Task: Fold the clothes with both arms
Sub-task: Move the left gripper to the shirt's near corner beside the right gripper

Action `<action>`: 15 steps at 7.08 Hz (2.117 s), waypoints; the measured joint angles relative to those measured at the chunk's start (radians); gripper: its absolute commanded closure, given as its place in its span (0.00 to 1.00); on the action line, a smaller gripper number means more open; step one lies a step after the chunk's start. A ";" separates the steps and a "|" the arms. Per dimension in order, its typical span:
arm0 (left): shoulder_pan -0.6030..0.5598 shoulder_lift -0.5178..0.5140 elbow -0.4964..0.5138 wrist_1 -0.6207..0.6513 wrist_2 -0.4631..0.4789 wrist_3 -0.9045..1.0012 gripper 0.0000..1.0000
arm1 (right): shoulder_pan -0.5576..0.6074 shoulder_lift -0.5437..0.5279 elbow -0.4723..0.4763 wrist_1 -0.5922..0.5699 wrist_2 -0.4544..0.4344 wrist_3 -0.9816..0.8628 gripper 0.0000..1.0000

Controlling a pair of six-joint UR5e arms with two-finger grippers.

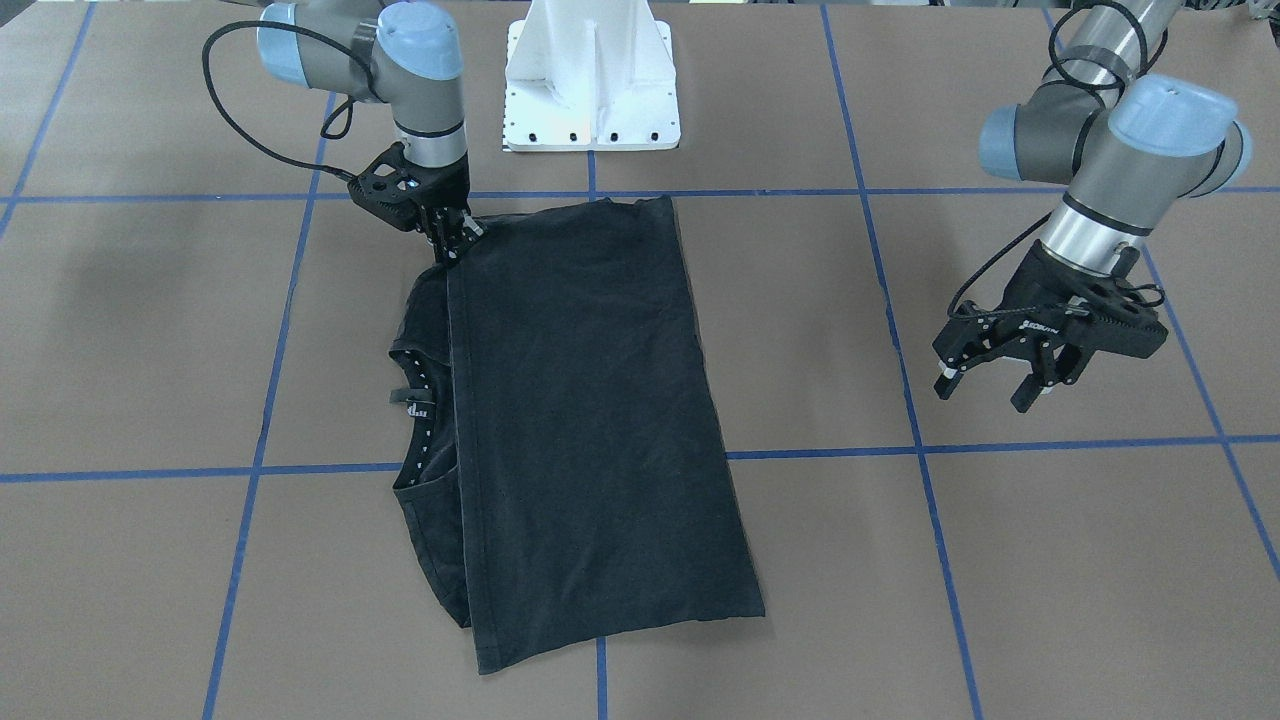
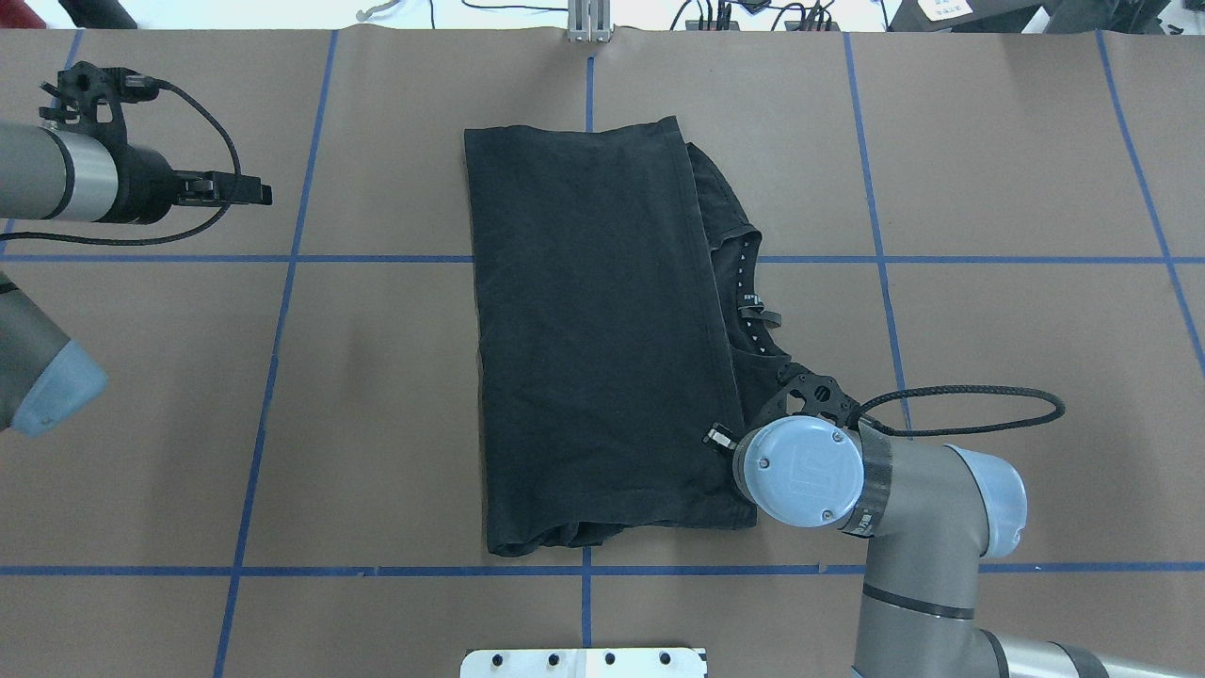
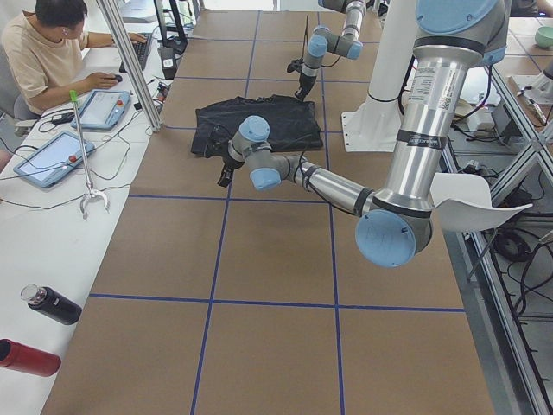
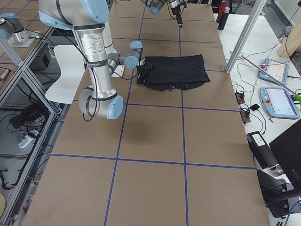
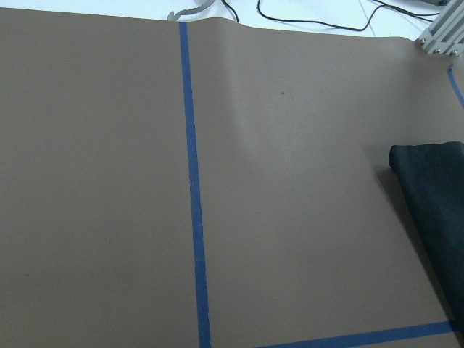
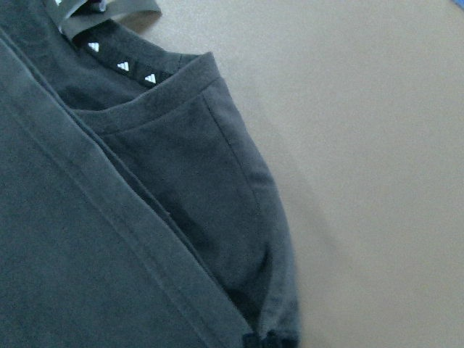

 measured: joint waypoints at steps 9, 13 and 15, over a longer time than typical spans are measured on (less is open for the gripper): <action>0.392 0.035 -0.222 0.006 0.172 -0.906 0.07 | 0.005 -0.034 0.121 -0.055 0.010 0.008 1.00; 0.665 0.024 -0.232 0.038 0.320 -1.099 0.19 | -0.012 -0.075 0.172 -0.055 0.015 0.013 1.00; 0.726 0.000 -0.227 0.048 0.327 -1.122 0.23 | -0.024 -0.077 0.176 -0.055 0.015 0.015 1.00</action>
